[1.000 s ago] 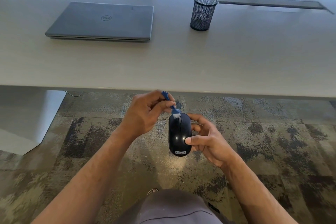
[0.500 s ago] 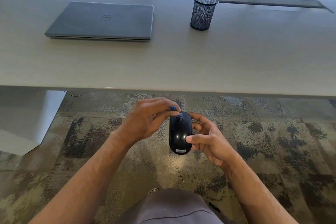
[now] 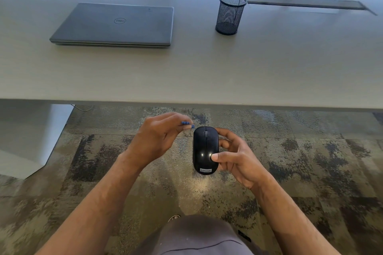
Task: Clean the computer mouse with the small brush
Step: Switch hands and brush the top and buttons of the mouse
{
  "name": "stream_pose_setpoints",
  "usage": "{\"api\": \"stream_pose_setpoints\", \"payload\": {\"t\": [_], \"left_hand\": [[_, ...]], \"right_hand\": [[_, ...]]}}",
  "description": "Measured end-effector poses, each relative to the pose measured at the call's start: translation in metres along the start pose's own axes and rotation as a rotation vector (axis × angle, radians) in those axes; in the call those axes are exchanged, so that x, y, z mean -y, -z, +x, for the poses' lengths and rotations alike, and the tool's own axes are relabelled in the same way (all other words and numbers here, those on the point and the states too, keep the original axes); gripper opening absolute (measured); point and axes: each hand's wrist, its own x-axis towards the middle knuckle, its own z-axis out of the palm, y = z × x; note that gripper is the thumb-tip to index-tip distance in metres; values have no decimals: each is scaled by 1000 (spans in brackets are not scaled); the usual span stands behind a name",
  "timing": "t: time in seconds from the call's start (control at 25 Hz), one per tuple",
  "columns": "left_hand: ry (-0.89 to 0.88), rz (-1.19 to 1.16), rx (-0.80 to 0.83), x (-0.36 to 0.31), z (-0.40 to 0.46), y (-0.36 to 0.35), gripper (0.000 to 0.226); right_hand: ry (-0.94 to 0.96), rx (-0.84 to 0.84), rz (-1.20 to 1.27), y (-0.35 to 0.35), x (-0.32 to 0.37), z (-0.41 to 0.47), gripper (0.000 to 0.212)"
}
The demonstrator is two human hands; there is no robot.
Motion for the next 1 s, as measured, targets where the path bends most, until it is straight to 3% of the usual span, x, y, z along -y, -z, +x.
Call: {"api": "stream_pose_setpoints", "payload": {"t": [0.16, 0.32, 0.48, 0.56, 0.64, 0.72, 0.88, 1.0], "left_hand": [[18, -168, -68, -19, 6, -10, 16], [282, -427, -54, -22, 5, -18, 19], [452, -348, -177, -12, 14, -14, 10], [486, -469, -235, -15, 19, -8, 19], [494, -576, -223, -19, 24, -7, 21], [528, -541, -195, -21, 28, -10, 21], [672, -433, -286, -10, 33, -1, 15], [680, -493, -326, -5, 36, 9, 10]], "right_hand": [[-4, 8, -14, -4, 0, 4, 69], [1, 5, -26, -4, 3, 5, 71], [7, 20, -31, -6, 2, 3, 67], [10, 13, -34, -7, 3, 3, 67], [15, 0, -54, -7, 7, 4, 68], [19, 0, -76, -8, 10, 6, 69], [26, 9, -83, -14, 15, 7, 70], [27, 10, -82, -19, 20, 10, 68]]}}
